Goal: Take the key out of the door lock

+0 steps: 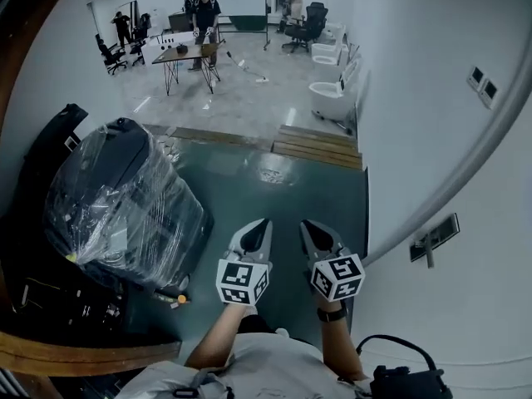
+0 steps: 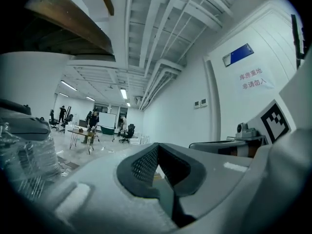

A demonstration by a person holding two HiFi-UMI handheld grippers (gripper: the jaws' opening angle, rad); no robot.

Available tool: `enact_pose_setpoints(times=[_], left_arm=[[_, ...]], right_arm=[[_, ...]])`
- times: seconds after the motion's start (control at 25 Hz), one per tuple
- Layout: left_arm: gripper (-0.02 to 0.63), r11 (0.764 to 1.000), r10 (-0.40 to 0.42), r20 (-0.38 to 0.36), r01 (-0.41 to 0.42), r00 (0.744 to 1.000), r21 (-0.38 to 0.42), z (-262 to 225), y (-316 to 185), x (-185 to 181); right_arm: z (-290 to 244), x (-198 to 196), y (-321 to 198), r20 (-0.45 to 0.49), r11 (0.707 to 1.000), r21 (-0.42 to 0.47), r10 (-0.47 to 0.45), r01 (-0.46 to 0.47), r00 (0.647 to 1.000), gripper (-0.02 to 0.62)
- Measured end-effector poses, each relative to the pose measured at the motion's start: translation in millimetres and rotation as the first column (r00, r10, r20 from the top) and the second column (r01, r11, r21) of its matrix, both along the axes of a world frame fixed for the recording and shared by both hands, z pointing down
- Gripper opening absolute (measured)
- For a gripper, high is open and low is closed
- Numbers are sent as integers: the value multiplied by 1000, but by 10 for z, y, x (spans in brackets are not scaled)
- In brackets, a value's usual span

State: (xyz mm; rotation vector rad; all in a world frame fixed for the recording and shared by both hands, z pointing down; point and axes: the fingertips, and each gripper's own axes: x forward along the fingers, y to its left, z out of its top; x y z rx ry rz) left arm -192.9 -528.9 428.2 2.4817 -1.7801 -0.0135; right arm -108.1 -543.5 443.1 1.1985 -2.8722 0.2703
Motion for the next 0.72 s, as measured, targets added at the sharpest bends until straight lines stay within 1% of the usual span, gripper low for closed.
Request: enact_pose_setpoints(times=[0.08,0.2,0.24,0.28,0.36,0.44,0.48,0.52,0.56,0.64,0.72], left_arm=[[0,1000,26,-32,-25,999,12,11,-345,21],[0,992,123,-113,-120,986,33,34,-887,111],[0,988,153,-123,-150,981,31,56,-1090,140],[0,984,177,-116,-175,977,28,67,-1295,164],[0,976,216,-63,-214,974,38,24,-1669,172],[0,968,235,38,-237,971,76,-46,-2052,122],[0,966,234,94,-242,968,86,-55,-2264,105],[0,964,239,136,-251,961,85,-45,-2465,120],[0,959,258,155,-272,954,80,-31,-2640,171],[0,935,334,134,-346,933,75,-37,-2933,310],[0,902,419,94,-426,903,71,-66,-3187,495]], right_arm=[[64,-18,-309,-2,1000,-9,12,-12,1000,6],[177,-22,-788,-11,998,-25,60,-61,998,6],[214,-6,-980,-14,996,-37,87,-87,996,6],[236,15,-1183,-16,992,-51,114,-115,993,6],[206,42,-1564,-15,985,-57,164,-164,986,6],[132,47,-1915,-10,976,-32,213,-214,977,6],[118,60,-2075,-15,970,-33,239,-239,971,6],[116,91,-2208,-26,964,-41,263,-264,965,6],[107,143,-2309,-36,956,-44,288,-290,957,6],[25,282,-2450,-21,930,-12,366,-367,930,6],[-132,487,-2524,21,880,41,473,-473,881,6]])
